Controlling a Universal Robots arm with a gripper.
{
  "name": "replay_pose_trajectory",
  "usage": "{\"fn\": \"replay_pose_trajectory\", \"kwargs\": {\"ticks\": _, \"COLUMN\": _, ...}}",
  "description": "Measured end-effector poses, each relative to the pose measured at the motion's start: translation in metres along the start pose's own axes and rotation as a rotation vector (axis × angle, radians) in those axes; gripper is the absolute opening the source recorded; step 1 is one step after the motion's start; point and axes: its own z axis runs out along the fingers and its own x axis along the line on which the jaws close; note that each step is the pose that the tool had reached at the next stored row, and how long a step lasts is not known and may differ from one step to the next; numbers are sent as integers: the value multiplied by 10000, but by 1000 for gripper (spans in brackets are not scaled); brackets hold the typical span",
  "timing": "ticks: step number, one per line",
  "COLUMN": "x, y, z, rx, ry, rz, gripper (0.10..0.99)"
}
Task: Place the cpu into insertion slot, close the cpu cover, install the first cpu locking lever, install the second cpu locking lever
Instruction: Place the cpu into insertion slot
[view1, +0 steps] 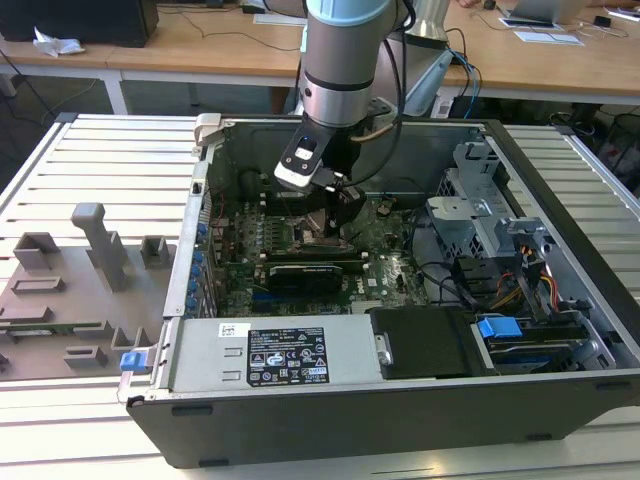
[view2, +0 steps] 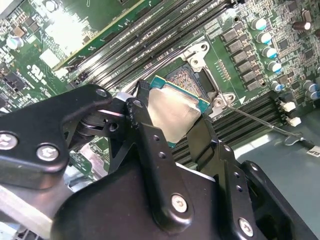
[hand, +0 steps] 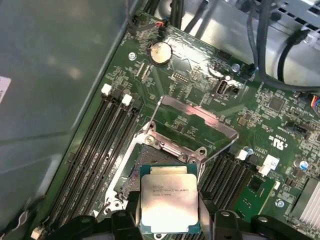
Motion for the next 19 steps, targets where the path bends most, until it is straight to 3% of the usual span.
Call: {"fn": "replay_pose_trajectory", "kwargs": {"ticks": 19, "x": 0, "y": 0, "z": 4, "rx": 56, "ry": -89, "rz": 2150, "gripper": 545}}
